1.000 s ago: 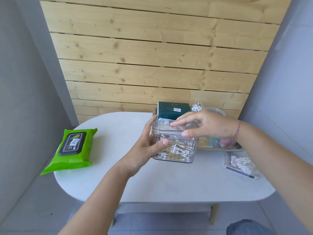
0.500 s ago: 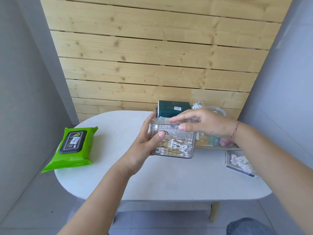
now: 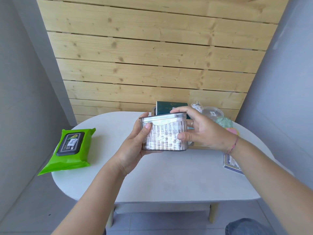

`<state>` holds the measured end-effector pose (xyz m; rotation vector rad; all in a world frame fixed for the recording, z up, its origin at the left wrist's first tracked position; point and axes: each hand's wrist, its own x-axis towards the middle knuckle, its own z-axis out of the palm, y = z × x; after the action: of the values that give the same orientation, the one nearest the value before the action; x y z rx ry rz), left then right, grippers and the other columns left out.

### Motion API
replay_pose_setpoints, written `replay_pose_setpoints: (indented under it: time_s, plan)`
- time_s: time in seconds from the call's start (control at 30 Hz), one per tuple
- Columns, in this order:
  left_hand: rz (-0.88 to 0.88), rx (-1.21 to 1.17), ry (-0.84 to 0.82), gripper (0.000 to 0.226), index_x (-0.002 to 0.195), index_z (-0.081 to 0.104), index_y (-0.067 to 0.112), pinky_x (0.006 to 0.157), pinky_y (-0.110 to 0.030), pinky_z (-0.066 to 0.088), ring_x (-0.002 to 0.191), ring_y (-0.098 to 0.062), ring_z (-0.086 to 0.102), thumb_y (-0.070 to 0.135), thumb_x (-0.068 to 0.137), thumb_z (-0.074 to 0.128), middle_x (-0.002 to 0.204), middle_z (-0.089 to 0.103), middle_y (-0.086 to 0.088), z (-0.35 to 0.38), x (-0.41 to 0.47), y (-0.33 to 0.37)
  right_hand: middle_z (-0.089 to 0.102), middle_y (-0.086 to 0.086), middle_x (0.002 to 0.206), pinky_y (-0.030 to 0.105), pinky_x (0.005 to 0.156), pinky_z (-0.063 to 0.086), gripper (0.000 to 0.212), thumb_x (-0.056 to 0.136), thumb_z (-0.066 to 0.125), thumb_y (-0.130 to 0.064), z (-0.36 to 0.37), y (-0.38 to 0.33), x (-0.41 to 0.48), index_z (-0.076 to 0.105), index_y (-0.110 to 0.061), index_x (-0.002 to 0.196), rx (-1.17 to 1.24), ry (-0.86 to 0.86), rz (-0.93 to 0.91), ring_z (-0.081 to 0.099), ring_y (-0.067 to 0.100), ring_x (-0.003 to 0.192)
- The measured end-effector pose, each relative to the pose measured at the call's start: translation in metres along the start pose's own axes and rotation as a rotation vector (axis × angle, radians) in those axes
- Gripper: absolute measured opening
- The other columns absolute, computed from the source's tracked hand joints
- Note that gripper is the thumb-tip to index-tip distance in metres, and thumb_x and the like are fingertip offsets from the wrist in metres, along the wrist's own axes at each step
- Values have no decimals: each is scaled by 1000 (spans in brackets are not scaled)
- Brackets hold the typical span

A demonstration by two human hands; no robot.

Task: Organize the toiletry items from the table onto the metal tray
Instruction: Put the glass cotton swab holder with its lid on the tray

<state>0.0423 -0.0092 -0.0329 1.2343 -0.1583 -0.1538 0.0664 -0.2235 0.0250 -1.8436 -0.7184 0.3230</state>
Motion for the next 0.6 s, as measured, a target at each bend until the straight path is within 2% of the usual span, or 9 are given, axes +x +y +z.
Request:
replay_pose_setpoints:
  time_s: [0.1, 0.2, 0.3, 0.43, 0.53, 0.6]
  plan:
    - [11, -20, 25, 55, 137, 36, 45, 75, -36, 57, 104, -12, 66, 49, 86, 55, 112, 68, 22, 2, 0, 1, 59, -13, 121, 27, 82, 54, 59, 65, 80, -42, 2, 1, 1, 55, -34, 118, 67, 61, -26, 62, 11, 109]
    - [27, -8, 27, 60, 140, 31, 46, 76, -35, 57, 107, -12, 65, 50, 84, 53, 115, 66, 21, 4, -1, 2, 60, -12, 119, 24, 79, 53, 59, 61, 81, -41, 5, 3, -1, 58, -32, 115, 102, 112, -46, 64, 7, 104]
    - [46, 1, 27, 54, 136, 35, 49, 76, -34, 57, 106, -9, 65, 51, 85, 50, 115, 66, 23, 5, -2, 1, 60, -6, 119, 23, 80, 53, 60, 57, 82, -46, 8, 6, -1, 61, -31, 112, 125, 150, -56, 65, 8, 102]
    - [76, -3, 33, 46, 132, 40, 46, 73, -34, 57, 99, -9, 66, 50, 88, 50, 110, 68, 22, 8, -3, 2, 62, -9, 114, 24, 78, 54, 62, 56, 83, -41, 11, 6, -2, 63, -26, 112, 152, 201, -73, 67, 10, 101]
    - [112, 19, 38, 42, 129, 42, 45, 74, -35, 58, 96, -8, 66, 48, 87, 48, 109, 67, 19, 10, -2, 4, 62, -3, 120, 24, 79, 54, 62, 57, 81, -32, 13, 5, -2, 62, -20, 114, 166, 236, -82, 66, 10, 103]
    - [136, 59, 37, 40, 129, 40, 44, 74, -32, 56, 96, -7, 65, 48, 91, 49, 114, 64, 17, 7, -2, 2, 56, 2, 131, 24, 84, 53, 56, 62, 79, -24, 12, 6, -2, 60, -20, 115, 160, 228, -64, 63, 8, 109]
